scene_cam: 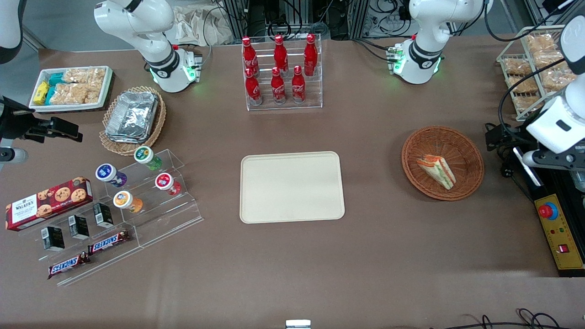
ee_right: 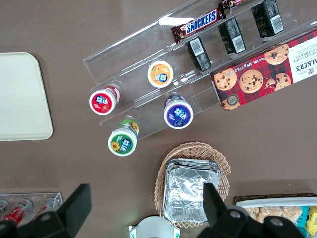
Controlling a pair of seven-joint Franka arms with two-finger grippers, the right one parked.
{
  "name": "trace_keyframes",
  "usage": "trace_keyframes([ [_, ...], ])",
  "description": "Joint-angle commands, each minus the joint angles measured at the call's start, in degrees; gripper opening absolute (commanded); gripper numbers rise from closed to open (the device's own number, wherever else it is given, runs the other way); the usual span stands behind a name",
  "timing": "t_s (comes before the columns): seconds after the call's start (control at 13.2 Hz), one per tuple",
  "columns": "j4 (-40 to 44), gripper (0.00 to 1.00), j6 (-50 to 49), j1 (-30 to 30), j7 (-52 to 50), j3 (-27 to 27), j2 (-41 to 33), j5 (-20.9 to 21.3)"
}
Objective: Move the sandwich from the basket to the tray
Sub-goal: 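Move the left gripper over the wrapped sandwich in the wicker basket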
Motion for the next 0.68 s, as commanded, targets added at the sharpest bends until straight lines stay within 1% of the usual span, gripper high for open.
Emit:
trace_keyframes([
  [0.0, 4.51, 1.00, -2.22, 0.22, -0.39, -0.30, 2.59, -0.25],
  [0.08, 5.04, 1.00, -2.31, 0.22, -1.88, -0.48, 3.55, -0.34],
  [0.15, 5.13, 1.00, -2.31, 0.13, -6.85, -1.00, 3.65, -0.25],
  [0.23, 4.96, 1.00, -2.23, 0.13, -17.87, -2.48, 4.17, 0.10],
  [0.3, 4.78, 1.00, -1.44, 0.13, -32.07, -3.72, 4.79, -0.16],
  [0.38, 4.17, 1.00, -0.74, 0.04, -42.92, -4.60, 6.01, 0.27],
  [0.46, 1.99, 1.00, 0.92, 0.04, -50.33, -5.65, 5.85, 0.62],
  [0.53, -1.42, 1.00, 3.81, 0.04, -54.24, -5.75, 4.72, 0.63],
  [0.61, -5.29, 1.00, 5.93, 0.04, -55.67, -5.75, 3.49, 0.80],
])
